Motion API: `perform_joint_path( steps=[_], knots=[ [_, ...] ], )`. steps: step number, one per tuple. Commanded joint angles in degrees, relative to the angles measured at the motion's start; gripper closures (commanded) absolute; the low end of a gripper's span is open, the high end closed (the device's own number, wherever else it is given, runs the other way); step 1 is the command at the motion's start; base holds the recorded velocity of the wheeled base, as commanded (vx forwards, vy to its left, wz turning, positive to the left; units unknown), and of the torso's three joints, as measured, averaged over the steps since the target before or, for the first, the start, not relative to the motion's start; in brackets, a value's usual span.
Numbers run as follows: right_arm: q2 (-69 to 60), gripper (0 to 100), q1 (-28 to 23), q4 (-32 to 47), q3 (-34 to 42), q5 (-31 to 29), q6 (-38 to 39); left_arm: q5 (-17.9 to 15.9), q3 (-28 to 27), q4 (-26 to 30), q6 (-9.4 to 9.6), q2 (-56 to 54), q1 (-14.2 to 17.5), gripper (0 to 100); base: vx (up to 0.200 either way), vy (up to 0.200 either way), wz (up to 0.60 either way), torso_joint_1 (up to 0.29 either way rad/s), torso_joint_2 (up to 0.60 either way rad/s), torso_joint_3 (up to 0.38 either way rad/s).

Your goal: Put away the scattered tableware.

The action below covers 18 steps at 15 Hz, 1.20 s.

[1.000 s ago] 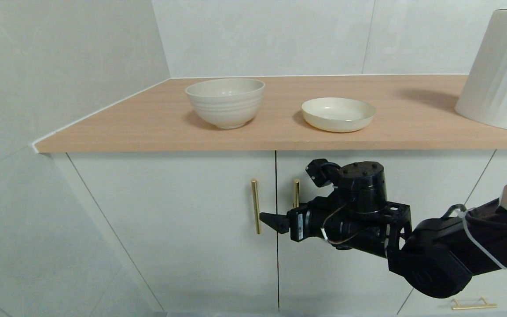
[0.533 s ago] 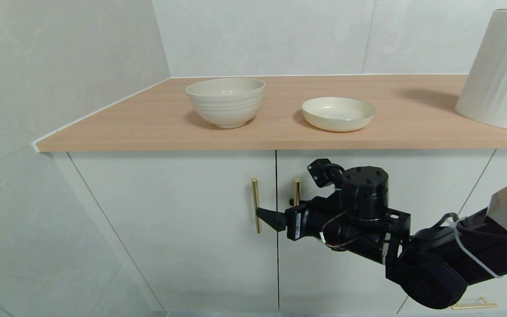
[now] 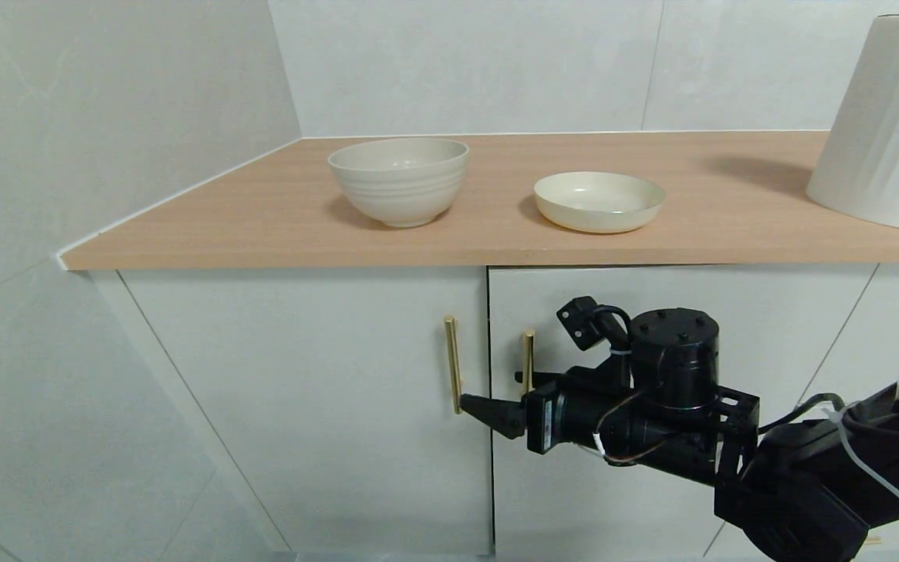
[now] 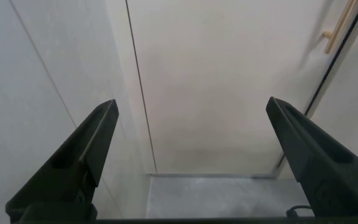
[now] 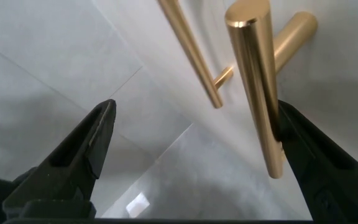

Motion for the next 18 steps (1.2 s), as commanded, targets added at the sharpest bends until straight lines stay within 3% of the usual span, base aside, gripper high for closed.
perform_joint_path(
  steps=[1, 9, 12, 17, 18],
  knots=[
    [-0.5, 0, 0.1, 0.0, 0.4, 0.6, 0.1, 0.0, 0.0, 0.0, 0.02, 0.0, 0.0, 0, 0.000, 0.000, 0.00, 0.000, 0.00, 0.000],
    [-6.7, 0, 2.3, 0.0, 7.3, 6.4, 0.0, -0.5, -0.2, -0.1, 0.90, 0.4, 0.0, 0, 0.000, 0.000, 0.00, 0.000, 0.00, 0.000],
    [-7.0, 0, 2.7, 0.1, 7.6, 6.4, -0.1, -7.6, -8.6, 3.5, 0.72, 6.3, -0.4, 0, 0.000, 0.000, 0.00, 0.000, 0.00, 0.000],
    [-7.0, 0, 3.8, 0.0, 8.4, 6.4, -0.1, -17.6, -21.0, 4.0, 1.78, 32.6, -0.5, 0, 0.000, 0.000, 0.00, 0.000, 0.00, 0.000],
    [-7.0, 0, 4.1, 0.0, 8.5, 6.4, -0.1, -21.1, -23.9, 3.9, 2.57, 40.0, -2.6, 0, 0.000, 0.000, 0.00, 0.000, 0.00, 0.000]
  ],
)
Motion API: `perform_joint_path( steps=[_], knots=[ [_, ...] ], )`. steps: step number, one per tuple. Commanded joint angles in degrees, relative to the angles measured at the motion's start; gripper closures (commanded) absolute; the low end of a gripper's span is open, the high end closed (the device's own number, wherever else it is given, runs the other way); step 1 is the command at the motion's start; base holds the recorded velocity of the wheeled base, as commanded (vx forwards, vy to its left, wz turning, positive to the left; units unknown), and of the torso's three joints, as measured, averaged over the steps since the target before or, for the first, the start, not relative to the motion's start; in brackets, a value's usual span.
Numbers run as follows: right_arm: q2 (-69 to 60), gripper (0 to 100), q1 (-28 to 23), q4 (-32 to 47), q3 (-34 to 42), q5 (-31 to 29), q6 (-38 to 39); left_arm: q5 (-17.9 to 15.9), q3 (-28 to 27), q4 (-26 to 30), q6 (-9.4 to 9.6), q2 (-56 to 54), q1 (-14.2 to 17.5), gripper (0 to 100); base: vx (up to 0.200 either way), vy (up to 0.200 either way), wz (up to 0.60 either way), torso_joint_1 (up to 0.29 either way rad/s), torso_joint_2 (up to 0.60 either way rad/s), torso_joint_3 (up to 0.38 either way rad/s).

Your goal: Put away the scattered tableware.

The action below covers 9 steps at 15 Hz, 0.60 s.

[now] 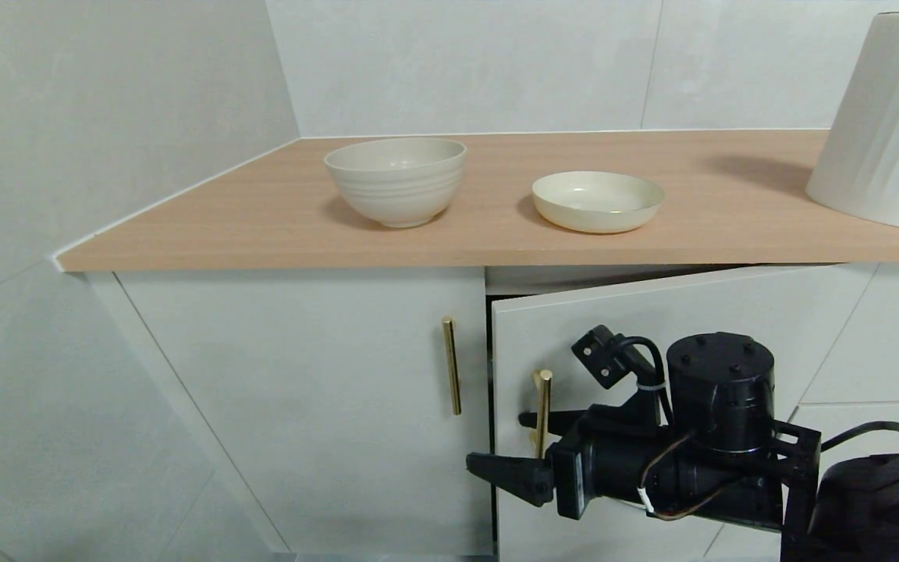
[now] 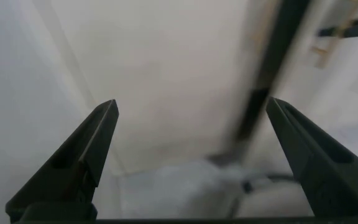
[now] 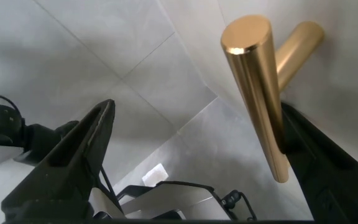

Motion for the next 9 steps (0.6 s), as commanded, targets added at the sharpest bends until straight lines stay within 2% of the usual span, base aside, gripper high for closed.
perform_joint_path(
  steps=[1, 2, 3, 4, 6, 7, 9],
  knots=[
    [-0.4, 0, 0.6, -0.2, 0.1, 0.3, 0.0, -5.7, -9.3, 0.2, 0.81, 22.0, -4.6, 0, 0.000, 0.000, 0.00, 0.000, 0.00, 0.000],
    [-0.4, 0, 0.6, -0.2, 0.1, 0.3, 0.0, -5.7, -9.3, 0.2, 0.81, 22.0, -4.6, 0, 0.000, 0.000, 0.00, 0.000, 0.00, 0.000],
    [-0.6, 0, 0.7, -0.2, 0.5, 0.3, 0.0, -5.6, -12.5, 0.2, 0.72, 27.5, -9.8, 0, 0.000, 0.000, 0.00, 0.000, 0.00, 0.000],
    [-0.8, 0, 0.7, -0.2, 0.6, 0.3, 0.0, -5.6, -14.1, 0.2, 0.46, 30.2, -12.4, 0, 0.000, 0.000, 0.00, 0.000, 0.00, 0.000],
    [-0.8, 0, 0.8, -0.2, 0.6, 0.3, 0.0, -5.5, -16.0, 0.1, 0.28, 34.7, -15.4, 0, 0.000, 0.000, 0.00, 0.000, 0.00, 0.000],
    [-0.7, 0, 0.8, -0.2, 0.8, 0.3, 0.0, -5.5, -16.5, -0.7, 0.28, 37.2, -16.5, 100, 0.000, 0.000, 0.00, 0.000, 0.00, 0.000],
    [-0.7, 0, 0.8, -0.2, 0.8, 0.3, 0.0, -5.3, -16.6, -5.7, -0.16, 41.8, -18.9, 100, 0.000, 0.000, 0.00, 0.000, 0.00, 0.000]
  ],
)
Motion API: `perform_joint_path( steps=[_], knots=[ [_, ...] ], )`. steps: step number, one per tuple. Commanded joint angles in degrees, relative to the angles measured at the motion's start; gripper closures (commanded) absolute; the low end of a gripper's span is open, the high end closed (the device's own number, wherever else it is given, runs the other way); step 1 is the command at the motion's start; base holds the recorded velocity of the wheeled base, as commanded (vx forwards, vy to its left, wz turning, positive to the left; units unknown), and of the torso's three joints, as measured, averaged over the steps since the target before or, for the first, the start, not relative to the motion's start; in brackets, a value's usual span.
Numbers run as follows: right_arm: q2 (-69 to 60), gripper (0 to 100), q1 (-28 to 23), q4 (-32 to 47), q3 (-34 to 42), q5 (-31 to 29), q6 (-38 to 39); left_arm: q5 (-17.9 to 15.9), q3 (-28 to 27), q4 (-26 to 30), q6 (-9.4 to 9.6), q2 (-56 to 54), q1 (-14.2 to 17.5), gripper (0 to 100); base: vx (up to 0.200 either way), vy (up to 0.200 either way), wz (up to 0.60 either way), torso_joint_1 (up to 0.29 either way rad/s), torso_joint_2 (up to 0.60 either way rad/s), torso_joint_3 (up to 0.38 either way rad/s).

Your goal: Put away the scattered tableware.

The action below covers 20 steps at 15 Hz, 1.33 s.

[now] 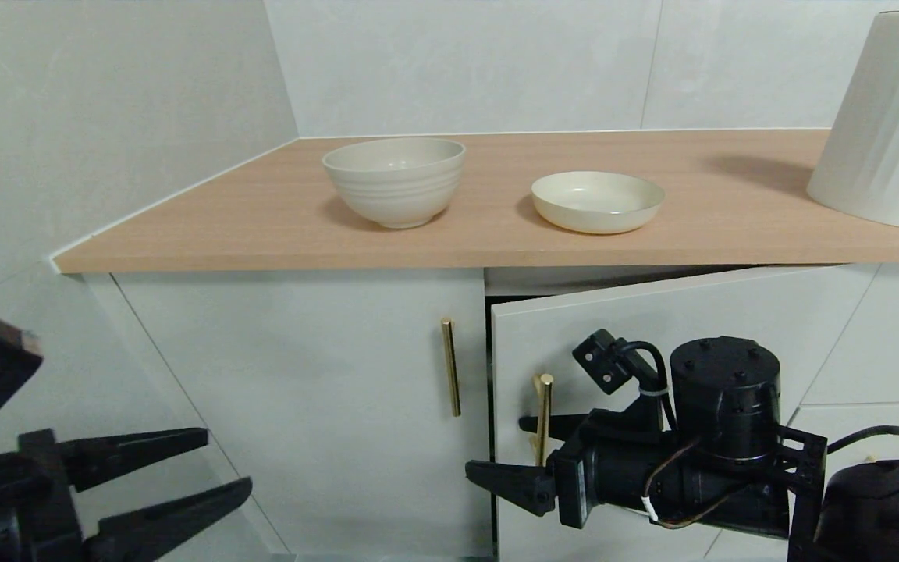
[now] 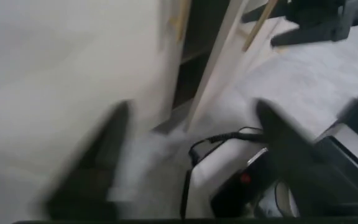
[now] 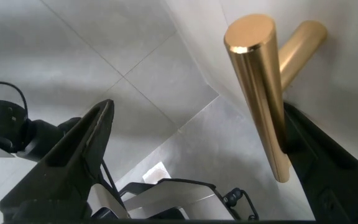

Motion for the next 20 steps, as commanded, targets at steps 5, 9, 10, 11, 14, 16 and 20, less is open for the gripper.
perform_joint_path(
  steps=[5, 9, 10, 11, 14, 16, 20],
  knots=[
    [0.5, 0, 0.6, -1.9, 1.4, 0.2, 0.0, 0.3, -1.8, -20.5, -12.81, 17.0, -13.5, 100, 0.000, 0.000, 0.00, 0.000, 0.00, 0.000],
    [0.4, 0, 0.6, -5.3, 2.9, 1.8, 0.1, -1.6, -2.3, -24.4, -15.19, 22.3, -14.2, 100, 0.000, 0.000, 0.00, 0.000, 0.00, 0.000],
    [0.5, 0, 0.6, -5.2, 2.9, 2.2, 0.1, -2.4, -3.0, -24.4, -15.19, 23.9, -14.2, 100, 0.000, 0.000, 0.00, 0.000, 0.00, 0.000],
    [0.6, 0, 0.6, -5.2, 2.9, 2.5, 0.1, -2.6, -4.0, -24.4, -15.19, 24.7, -14.2, 100, 0.000, 0.000, 0.00, 0.000, 0.00, 0.000],
    [0.4, 0, 0.6, -5.3, 3.4, 3.5, 0.1, -2.9, -7.6, -25.1, -14.57, 31.9, -14.3, 100, 0.000, 0.000, 0.00, 0.000, 0.00, 0.000],
    [0.4, 0, 0.6, -5.3, 3.5, 3.5, 0.1, -2.9, -8.1, -27.0, -14.57, 35.5, -14.3, 100, 0.000, 0.000, 0.00, 0.000, 0.00, 0.000],
    [0.1, 0, 0.6, -5.3, 4.5, 5.6, 0.1, -3.0, -9.6, -37.7, -15.01, 43.8, -16.4, 100, 0.000, 0.000, 0.00, 0.000, 0.00, 0.000]
  ],
)
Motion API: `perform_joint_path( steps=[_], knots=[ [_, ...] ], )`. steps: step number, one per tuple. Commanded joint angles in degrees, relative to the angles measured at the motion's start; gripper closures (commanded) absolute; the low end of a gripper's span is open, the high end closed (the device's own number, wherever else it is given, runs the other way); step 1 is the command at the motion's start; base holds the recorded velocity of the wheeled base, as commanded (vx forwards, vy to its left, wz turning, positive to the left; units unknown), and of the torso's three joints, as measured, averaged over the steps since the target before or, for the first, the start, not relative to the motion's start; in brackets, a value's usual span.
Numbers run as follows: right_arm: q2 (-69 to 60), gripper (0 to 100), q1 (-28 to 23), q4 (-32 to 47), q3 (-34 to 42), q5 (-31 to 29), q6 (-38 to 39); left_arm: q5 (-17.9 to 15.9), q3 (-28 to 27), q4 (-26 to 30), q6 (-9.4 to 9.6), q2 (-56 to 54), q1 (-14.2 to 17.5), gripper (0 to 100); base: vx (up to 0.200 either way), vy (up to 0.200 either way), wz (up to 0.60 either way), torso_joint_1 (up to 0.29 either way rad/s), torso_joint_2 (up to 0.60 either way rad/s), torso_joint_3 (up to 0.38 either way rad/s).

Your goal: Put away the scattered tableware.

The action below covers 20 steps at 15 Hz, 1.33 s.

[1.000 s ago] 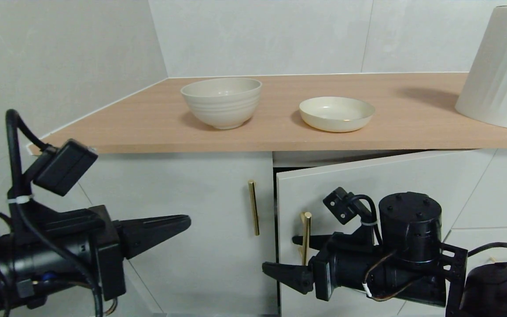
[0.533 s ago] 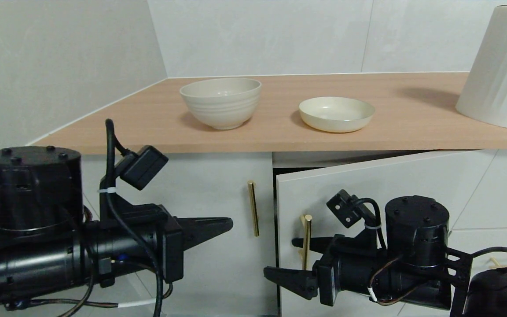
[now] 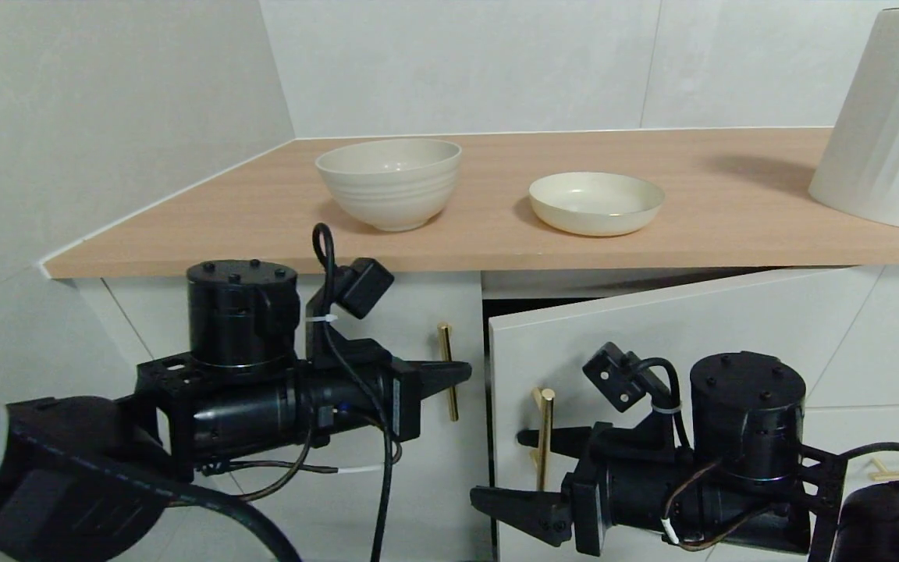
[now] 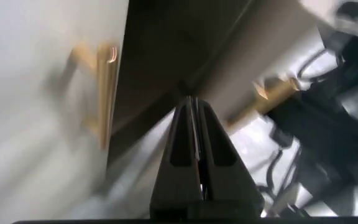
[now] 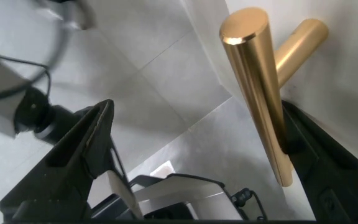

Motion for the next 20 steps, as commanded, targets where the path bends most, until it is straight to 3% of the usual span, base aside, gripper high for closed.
perform_joint_path(
  steps=[1, 11, 17, 20],
  knots=[
    [-0.1, 0, 0.3, 0.3, 0.3, 0.1, 0.1, 0.0, -0.5, -0.1, -0.10, 3.5, -1.6, 100, 0.000, 0.000, 0.00, 0.000, 0.00, 0.000],
    [0.1, 0, 1.0, 0.3, 0.6, 0.5, 0.0, 0.3, -1.3, -5.5, -0.19, 8.1, -2.8, 100, 0.000, 0.000, 0.00, 0.000, 0.00, 0.000],
    [0.1, 0, 1.8, 0.3, 0.7, 0.5, -0.1, 0.4, -1.4, -13.5, -0.19, 11.7, -2.8, 100, 0.000, 0.000, 0.00, 0.000, 0.00, 0.000],
    [0.1, 0, 1.8, 0.3, 0.9, 0.5, -0.2, 0.1, -1.2, -13.7, -0.19, 12.1, -3.2, 100, 0.000, 0.000, 0.00, 0.000, 0.00, 0.000]
  ],
)
